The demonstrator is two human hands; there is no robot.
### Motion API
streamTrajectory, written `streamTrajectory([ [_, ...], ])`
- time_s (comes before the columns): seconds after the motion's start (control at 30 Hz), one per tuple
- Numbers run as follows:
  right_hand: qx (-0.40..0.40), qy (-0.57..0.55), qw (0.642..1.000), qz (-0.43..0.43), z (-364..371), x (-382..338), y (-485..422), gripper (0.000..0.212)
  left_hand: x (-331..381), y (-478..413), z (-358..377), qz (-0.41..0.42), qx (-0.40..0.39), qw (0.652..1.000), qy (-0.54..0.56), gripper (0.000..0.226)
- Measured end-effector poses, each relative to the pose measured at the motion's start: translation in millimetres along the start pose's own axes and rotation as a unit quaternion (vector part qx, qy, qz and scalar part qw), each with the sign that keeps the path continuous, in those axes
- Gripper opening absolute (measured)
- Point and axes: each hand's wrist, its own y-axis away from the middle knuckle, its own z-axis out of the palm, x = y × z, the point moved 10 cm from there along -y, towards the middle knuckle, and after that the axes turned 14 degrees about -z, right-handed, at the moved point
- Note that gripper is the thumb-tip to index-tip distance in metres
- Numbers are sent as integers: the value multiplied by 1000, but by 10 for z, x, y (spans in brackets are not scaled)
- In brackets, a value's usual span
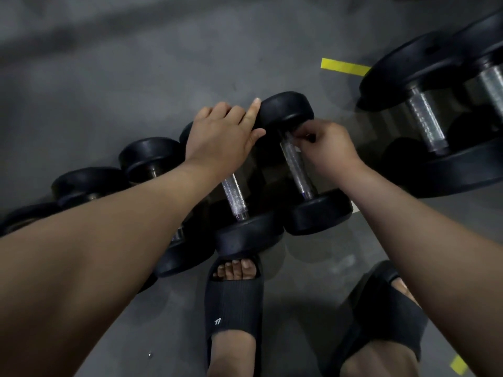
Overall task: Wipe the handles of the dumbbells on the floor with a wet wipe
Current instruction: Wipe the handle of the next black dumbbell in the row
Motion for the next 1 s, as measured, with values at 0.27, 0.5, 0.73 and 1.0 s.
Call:
streamTrajectory([
  [0.27, -126, 16, 991, -40, -20, 29, 274, 13, 15, -4, 8, 6, -2, 1000, 3, 60],
  [0.5, -24, -158, 987, 32, -80, 71, 118, 29, 14, -3, -13, 3, 10, 1000, 0, 60],
  [0.73, -15, -142, 988, 58, -2, 139, 119, 27, 16, 5, -15, 1, 28, 1000, -8, 58],
  [1.0, -55, -97, 993, 44, 4, 81, 162, 10, 19, 4, -31, 0, 32, 999, -21, 59],
])
